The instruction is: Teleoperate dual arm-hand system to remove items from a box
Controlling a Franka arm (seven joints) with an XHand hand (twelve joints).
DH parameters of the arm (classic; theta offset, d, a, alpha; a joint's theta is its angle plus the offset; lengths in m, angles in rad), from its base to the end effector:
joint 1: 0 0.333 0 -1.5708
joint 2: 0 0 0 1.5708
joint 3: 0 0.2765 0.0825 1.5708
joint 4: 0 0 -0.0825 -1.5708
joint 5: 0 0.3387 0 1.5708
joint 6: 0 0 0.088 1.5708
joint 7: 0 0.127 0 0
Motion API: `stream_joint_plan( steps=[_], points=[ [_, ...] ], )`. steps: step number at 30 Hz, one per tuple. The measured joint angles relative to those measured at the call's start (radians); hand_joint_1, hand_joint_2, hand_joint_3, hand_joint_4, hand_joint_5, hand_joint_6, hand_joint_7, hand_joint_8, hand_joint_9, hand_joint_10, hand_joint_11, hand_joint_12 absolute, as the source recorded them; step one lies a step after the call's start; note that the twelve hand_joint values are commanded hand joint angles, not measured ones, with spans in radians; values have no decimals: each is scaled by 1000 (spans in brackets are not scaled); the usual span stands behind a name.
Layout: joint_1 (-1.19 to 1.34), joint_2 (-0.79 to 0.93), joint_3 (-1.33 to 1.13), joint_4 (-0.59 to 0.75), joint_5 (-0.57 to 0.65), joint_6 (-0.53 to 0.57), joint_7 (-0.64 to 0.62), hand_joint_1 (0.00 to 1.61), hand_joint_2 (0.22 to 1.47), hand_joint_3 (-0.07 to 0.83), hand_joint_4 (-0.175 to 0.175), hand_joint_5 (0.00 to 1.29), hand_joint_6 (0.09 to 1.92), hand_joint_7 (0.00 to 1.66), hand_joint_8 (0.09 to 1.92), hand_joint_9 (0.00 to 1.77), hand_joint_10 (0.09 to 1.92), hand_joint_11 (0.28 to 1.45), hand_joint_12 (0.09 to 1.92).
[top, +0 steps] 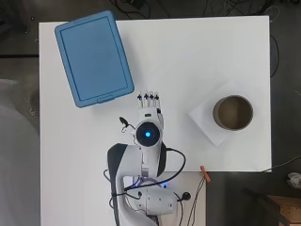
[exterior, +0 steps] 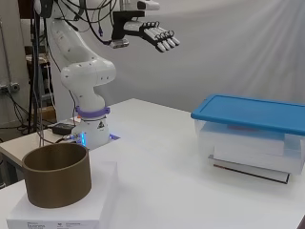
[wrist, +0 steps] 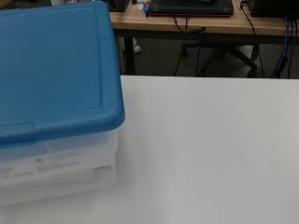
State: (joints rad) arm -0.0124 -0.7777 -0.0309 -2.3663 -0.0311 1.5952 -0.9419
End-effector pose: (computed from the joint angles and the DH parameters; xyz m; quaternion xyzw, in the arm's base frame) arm 0.2933 -0.0184 0.5378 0.8987 0.4386 0.0006 0.0056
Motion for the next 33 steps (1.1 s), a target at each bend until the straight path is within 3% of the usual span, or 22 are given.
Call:
stream_joint_plan(
  steps=[7, 10, 14, 19, 23, 28, 31, 33],
  points=[
    [-24, -14, -305, -64, -122, 72, -173, 69, 868, 4, 15, 302, 87, 320, 87, 353, 87, 436, 87],
    [-8, 4, -294, -121, -187, 160, -232, 50, 890, 12, 4, 298, 87, 319, 87, 355, 87, 436, 87],
    [27, 99, -188, -134, -182, 250, -263, 65, 904, 11, -4, 293, 87, 313, 87, 348, 87, 435, 87],
    [57, 317, -88, -87, -104, 324, -243, 99, 877, -4, -4, 198, 87, 204, 87, 254, 87, 416, 87],
    [80, 368, 36, -115, -105, 460, -207, 153, 854, -10, -17, 114, 87, 132, 87, 222, 87, 414, 87],
    [105, 392, 211, -156, -111, 542, -90, 196, 844, -10, -26, 157, 87, 149, 87, 212, 87, 410, 87],
    [107, 417, 258, -161, -181, 548, -60, 231, 830, -11, -31, 167, 87, 167, 87, 221, 87, 404, 87],
    [108, 446, 306, -155, -296, 516, 22, 287, 829, -9, -37, 152, 87, 152, 87, 209, 87, 389, 87]
  ],
)
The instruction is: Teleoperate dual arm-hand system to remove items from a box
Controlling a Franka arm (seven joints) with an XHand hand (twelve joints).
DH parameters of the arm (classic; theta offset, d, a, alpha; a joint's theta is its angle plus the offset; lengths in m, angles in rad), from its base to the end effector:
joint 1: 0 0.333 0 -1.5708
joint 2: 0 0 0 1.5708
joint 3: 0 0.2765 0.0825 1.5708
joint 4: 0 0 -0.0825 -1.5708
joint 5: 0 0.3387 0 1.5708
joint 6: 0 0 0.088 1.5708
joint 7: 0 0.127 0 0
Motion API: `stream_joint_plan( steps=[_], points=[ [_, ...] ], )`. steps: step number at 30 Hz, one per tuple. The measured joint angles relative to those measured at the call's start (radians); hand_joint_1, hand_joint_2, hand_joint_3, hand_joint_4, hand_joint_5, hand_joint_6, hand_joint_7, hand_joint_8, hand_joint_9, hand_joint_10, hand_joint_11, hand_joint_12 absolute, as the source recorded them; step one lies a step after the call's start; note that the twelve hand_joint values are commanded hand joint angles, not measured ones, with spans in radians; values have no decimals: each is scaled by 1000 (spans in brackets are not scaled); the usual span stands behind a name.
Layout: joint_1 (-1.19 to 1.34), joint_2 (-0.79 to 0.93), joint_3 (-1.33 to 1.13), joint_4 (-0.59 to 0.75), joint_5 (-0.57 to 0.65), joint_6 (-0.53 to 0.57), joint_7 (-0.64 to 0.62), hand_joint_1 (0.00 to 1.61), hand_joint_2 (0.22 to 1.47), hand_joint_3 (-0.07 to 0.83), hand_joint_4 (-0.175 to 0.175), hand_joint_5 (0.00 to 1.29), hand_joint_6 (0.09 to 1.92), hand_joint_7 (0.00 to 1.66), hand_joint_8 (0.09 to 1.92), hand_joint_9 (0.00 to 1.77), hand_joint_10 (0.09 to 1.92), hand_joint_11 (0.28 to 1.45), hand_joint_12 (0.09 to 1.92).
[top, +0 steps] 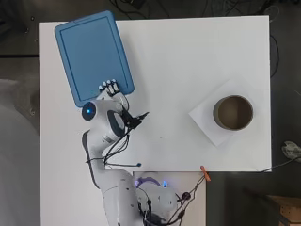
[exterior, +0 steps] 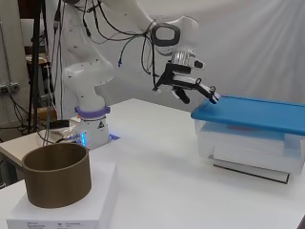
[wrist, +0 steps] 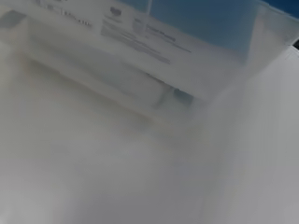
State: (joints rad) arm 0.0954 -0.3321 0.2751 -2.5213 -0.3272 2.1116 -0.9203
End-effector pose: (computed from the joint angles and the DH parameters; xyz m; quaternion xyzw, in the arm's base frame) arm 0.3736 0.1195 0.3586 0.7336 0.6537 -0.0960 0.1589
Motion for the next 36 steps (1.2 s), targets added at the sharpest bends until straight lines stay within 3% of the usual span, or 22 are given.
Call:
stream_joint_plan(
  steps=[3, 7, 15, 18, 19, 20, 21, 22, 23, 24, 25, 27, 32, 34, 36],
  points=[
    [1, 51, 69, 16, -152, -81, 146, 317, 834, -3, -42, 121, 87, 119, 87, 178, 87, 364, 87],
    [2, 77, 97, 31, -196, -126, 188, 349, 849, 4, -32, 114, 87, 95, 87, 165, 87, 350, 87],
    [0, 77, 48, 35, -231, 23, 270, 324, 887, 1, -27, 162, 87, 221, 87, 291, 87, 410, 87],
    [-1, 103, 14, 34, -189, 91, 235, 338, 885, 0, -26, 157, 87, 225, 87, 299, 87, 423, 87],
    [-2, 109, 6, 34, -167, 107, 209, 363, 900, 2, -17, 205, 87, 253, 87, 339, 87, 451, 87],
    [-2, 119, -2, 34, -144, 118, 178, 565, 1018, 7, 54, 414, 469, 495, 87, 573, 87, 560, 87],
    [-2, 136, -11, 36, -126, 127, 148, 884, 1096, -18, -17, 579, 801, 664, 429, 762, 454, 713, 107],
    [-2, 148, -19, 42, -112, 130, 125, 1101, 1147, -17, -86, 655, 1034, 729, 798, 834, 874, 742, 517],
    [-1, 160, -33, 53, -76, 124, 76, 1137, 1203, 0, -51, 659, 1262, 737, 1105, 879, 1246, 732, 940],
    [-2, 164, -47, 62, -19, 115, 9, 1130, 1241, 15, -12, 646, 1412, 731, 1297, 898, 1490, 710, 1242],
    [-2, 165, -58, 71, 28, 106, -43, 1118, 1263, 24, 13, 635, 1496, 724, 1402, 905, 1627, 693, 1417],
    [-3, 168, -81, 95, 136, 80, -159, 1106, 1280, 31, 35, 625, 1561, 717, 1481, 909, 1731, 679, 1554],
    [-4, 172, -97, 115, 176, 56, -200, 1101, 1285, 33, 41, 622, 1579, 714, 1504, 909, 1761, 673, 1596],
    [-3, 171, -98, 116, 176, 56, -200, 1263, 1235, 12, -97, 608, 1381, 749, 1411, 936, 1450, 600, 1315],
    [2, 159, -98, 128, 189, 41, -205, 1400, 1203, 3, -10, 647, 826, 681, 1383, 900, 1344, 585, 1109]
  ],
)
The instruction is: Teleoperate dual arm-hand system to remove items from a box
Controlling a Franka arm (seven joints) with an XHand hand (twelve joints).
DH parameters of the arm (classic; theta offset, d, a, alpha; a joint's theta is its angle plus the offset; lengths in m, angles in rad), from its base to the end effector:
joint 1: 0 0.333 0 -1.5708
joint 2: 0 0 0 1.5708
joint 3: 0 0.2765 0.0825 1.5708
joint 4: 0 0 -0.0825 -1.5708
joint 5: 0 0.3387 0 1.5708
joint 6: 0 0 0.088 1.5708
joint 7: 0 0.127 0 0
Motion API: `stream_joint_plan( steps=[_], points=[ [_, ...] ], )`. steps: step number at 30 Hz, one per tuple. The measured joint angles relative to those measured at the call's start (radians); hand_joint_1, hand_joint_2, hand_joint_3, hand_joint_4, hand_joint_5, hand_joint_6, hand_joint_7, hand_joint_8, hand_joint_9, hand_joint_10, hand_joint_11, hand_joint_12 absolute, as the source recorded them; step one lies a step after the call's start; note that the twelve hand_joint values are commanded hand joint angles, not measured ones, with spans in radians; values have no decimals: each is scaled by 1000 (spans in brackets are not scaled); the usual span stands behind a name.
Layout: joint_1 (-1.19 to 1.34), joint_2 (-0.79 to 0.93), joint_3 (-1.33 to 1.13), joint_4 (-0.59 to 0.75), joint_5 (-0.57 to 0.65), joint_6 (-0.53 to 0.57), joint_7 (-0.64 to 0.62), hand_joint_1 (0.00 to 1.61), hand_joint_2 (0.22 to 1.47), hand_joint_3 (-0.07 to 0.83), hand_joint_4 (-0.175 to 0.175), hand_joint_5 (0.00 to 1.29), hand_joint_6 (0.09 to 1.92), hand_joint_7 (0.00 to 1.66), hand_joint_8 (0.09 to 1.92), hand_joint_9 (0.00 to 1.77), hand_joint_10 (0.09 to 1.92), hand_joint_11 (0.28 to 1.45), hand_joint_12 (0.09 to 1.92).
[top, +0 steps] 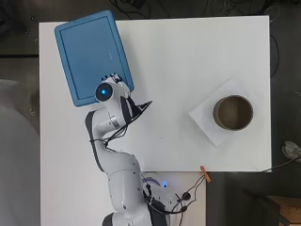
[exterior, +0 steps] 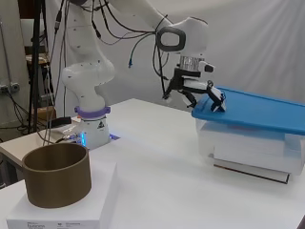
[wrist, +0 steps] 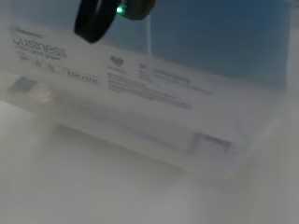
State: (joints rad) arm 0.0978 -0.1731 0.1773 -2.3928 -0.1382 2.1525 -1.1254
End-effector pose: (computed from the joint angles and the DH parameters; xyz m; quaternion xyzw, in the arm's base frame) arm 0.4190 0.1093 0.3475 0.7371 0.6710 -0.0618 0.0504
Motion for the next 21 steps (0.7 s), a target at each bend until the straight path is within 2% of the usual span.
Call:
stream_joint_plan(
  steps=[1, 2, 3, 4, 5, 6, 7, 8, 9, 10, 11, 13, 17, 19, 21],
  points=[
    [3, -20, -1, 14, 8, -12, -5, 1427, 1206, 0, 14, 672, 616, 650, 1401, 870, 1350, 587, 986],
    [6, -59, -3, 38, 15, -27, -11, 1394, 1222, 11, -50, 608, 878, 665, 1438, 849, 1366, 587, 844],
    [8, -106, -7, 69, 18, -32, -14, 1333, 1256, 11, -45, 548, 837, 651, 1487, 811, 1216, 599, 710],
    [10, -145, -11, 89, 21, -38, -18, 1292, 1277, 8, -30, 548, 662, 646, 1508, 805, 1059, 629, 577],
    [10, -180, -20, 108, 25, -43, -26, 1238, 1290, 5, -80, 537, 901, 695, 1518, 823, 979, 665, 472],
    [10, -201, -27, 128, 32, -54, -30, 1203, 1289, 1, -112, 558, 1095, 739, 1516, 853, 954, 699, 422],
    [10, -207, -32, 151, 41, -75, -34, 1180, 1287, 0, -124, 574, 1220, 768, 1508, 879, 982, 701, 492],
    [10, -204, -37, 179, 48, -107, -43, 1011, 1321, 2, -18, 559, 1405, 790, 1531, 917, 1227, 690, 821],
    [9, -195, -39, 203, 43, -141, -46, 714, 1379, 11, 69, 614, 1620, 902, 1682, 1049, 1516, 770, 1237],
    [8, -184, -40, 213, 10, -159, -38, 640, 1378, 4, 121, 656, 1763, 1003, 1800, 1166, 1708, 853, 1543],
    [7, -169, -43, 212, -32, -132, -32, 790, 1344, -7, 149, 666, 1843, 1051, 1869, 1233, 1815, 908, 1716],
    [6, -123, -44, 221, -103, -3, -19, 1029, 1295, -17, 170, 677, 1904, 1074, 1920, 1279, 1898, 982, 1853],
    [-68, -30, 35, 287, -105, 218, -72, 1122, 1276, -8, 175, 728, 1920, 1095, 1920, 1309, 1920, 1078, 1887],
    [-142, 11, 112, 321, -87, 217, -105, 1129, 1274, -6, 175, 718, 1920, 1106, 1920, 1315, 1920, 1101, 1887],
    [-257, 22, 232, 350, -76, 173, -138, 1107, 1272, -4, 175, 673, 1920, 1073, 1920, 1275, 1920, 1061, 1887]
  ],
)
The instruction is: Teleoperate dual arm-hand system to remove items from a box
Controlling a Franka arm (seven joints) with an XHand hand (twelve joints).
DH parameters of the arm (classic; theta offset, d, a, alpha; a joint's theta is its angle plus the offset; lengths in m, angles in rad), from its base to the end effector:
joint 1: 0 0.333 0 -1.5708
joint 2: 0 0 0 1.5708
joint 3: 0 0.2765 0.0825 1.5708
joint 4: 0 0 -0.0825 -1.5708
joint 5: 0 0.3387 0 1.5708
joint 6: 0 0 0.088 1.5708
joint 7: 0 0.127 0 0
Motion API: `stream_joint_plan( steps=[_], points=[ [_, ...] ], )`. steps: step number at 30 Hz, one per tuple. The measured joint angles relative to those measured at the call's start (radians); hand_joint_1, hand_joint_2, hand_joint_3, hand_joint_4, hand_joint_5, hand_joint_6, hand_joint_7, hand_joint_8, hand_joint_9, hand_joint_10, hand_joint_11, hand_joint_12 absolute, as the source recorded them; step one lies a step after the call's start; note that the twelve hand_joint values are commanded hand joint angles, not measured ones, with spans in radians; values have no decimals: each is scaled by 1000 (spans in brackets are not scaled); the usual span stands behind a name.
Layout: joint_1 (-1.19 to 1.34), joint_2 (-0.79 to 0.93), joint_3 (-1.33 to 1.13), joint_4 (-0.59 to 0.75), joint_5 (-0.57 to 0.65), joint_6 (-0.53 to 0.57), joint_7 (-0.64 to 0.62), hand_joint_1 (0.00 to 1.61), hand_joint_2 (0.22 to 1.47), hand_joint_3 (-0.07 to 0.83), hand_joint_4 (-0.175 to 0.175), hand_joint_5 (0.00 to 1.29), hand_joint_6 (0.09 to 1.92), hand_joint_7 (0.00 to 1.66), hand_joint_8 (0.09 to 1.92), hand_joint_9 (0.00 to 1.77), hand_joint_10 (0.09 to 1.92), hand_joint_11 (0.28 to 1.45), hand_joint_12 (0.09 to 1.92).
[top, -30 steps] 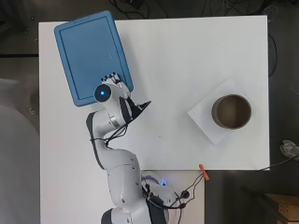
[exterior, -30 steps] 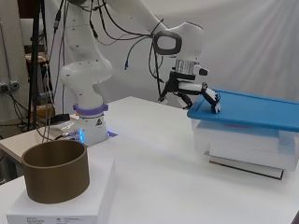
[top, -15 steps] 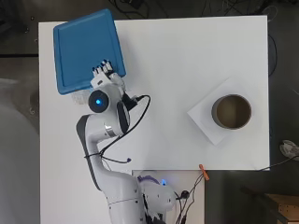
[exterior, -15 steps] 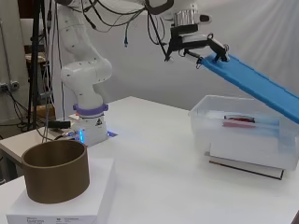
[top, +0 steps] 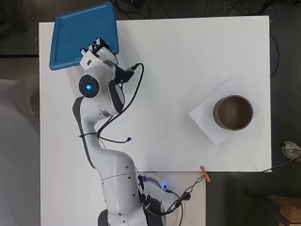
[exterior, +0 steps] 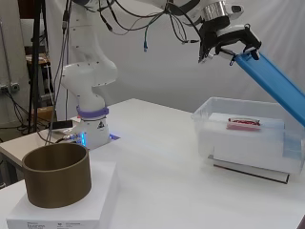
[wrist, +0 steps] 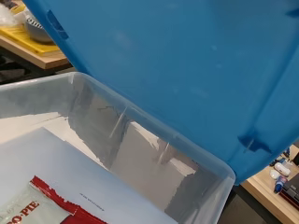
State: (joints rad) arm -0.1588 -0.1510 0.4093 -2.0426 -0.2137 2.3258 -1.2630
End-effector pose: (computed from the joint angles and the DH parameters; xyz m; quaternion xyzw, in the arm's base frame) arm 0.5064 0.1310 0.5064 0.6639 0.7086 0.1218 0.2056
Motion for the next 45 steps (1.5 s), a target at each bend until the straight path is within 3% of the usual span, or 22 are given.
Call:
stream_joint_plan(
  steps=[6, 12, 14, 17, 21, 26, 34, 38, 39, 41, 42, 43, 45],
  points=[
    [-428, -64, 506, 76, -31, -96, -192, 1085, 1276, 0, 175, 670, 1920, 1035, 1920, 1266, 1920, 1023, 1901],
    [-758, -135, 1113, 147, 103, -182, -522, 1108, 1264, -3, 175, 645, 1920, 1049, 1920, 1299, 1920, 1047, 1920],
    [-765, -144, 1166, 145, 140, -196, -551, 1094, 1260, -3, 175, 652, 1920, 1045, 1920, 1299, 1920, 1050, 1920],
    [-655, -205, 1041, 102, 248, -189, -592, 1093, 1259, -2, 175, 674, 1920, 1049, 1920, 1302, 1920, 1056, 1920],
    [-412, -338, 686, 10, 415, -197, -721, 1125, 1253, -3, 175, 682, 1920, 1064, 1920, 1321, 1920, 1090, 1920],
    [-38, -558, 337, -183, 566, -243, -875, 1114, 1253, 0, 175, 644, 1920, 1067, 1920, 1323, 1920, 1078, 1920],
    [280, -784, 74, -331, 576, -401, -1015, 1071, 1254, 0, 175, 678, 1920, 1134, 1920, 1335, 1920, 1070, 1920],
    [347, -856, 7, -357, 532, -576, -957, 1070, 1262, 2, 175, 663, 1920, 1090, 1920, 1276, 1920, 1007, 1903],
    [360, -877, -20, -367, 522, -607, -943, 960, 1289, 7, 175, 631, 1820, 1005, 1920, 1201, 1920, 927, 1876],
    [374, -908, -77, -379, 511, -645, -904, 347, 1031, 37, 56, 432, 731, 672, 879, 821, 908, 655, 871],
    [377, -913, -101, -385, 501, -663, -868, 177, 952, 25, 38, 356, 388, 521, 475, 647, 501, 577, 487],
    [377, -914, -110, -390, 490, -672, -829, 90, 907, 15, 35, 269, 194, 384, 239, 495, 255, 516, 255],
    [373, -906, -121, -389, 464, -674, -705, 23, 870, 4, 42, 205, 87, 277, 87, 355, 87, 454, 87]
  ],
)
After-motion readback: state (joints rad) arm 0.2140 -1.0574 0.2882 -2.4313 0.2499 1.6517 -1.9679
